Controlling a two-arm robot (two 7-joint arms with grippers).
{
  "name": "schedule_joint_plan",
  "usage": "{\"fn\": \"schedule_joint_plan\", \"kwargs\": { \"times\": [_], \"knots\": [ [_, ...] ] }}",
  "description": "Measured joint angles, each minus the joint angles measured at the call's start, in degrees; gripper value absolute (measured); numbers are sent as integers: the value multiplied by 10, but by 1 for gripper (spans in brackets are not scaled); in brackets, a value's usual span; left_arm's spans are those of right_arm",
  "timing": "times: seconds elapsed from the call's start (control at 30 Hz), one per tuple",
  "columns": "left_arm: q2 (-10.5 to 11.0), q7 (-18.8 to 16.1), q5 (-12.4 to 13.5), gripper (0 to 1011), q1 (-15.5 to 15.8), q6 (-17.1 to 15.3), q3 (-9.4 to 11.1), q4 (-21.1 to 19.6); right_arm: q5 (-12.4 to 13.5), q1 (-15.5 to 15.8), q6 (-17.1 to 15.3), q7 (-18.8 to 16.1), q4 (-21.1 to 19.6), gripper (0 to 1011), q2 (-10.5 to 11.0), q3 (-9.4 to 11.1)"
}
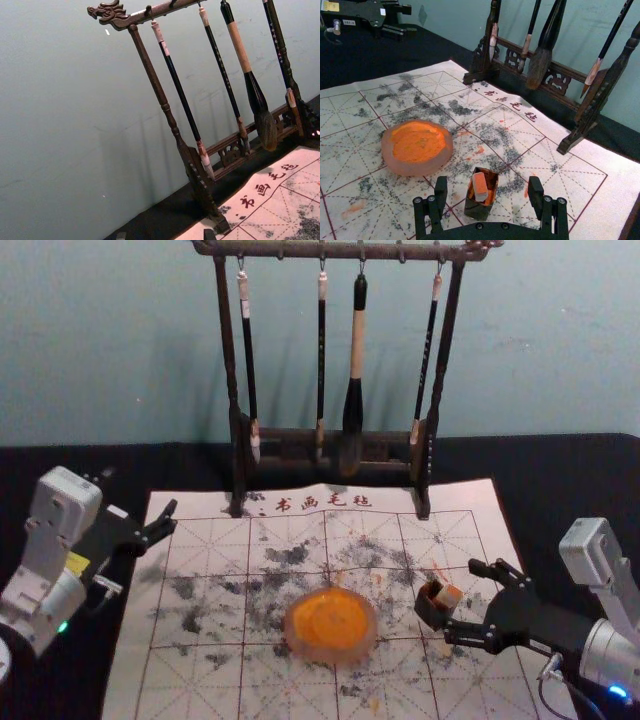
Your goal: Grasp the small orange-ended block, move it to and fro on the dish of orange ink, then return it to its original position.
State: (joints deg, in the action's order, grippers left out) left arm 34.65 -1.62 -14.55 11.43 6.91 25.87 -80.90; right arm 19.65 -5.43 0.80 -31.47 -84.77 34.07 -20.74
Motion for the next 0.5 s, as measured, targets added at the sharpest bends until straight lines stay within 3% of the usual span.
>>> {"fn": "schedule_joint_plan", "kwargs": {
  "times": [0.5],
  "knots": [
    [0, 0, 0, 1001, 0, 0, 0, 0, 0, 0, 0, 0, -1, 1002, 0, 0]
  ]
}}
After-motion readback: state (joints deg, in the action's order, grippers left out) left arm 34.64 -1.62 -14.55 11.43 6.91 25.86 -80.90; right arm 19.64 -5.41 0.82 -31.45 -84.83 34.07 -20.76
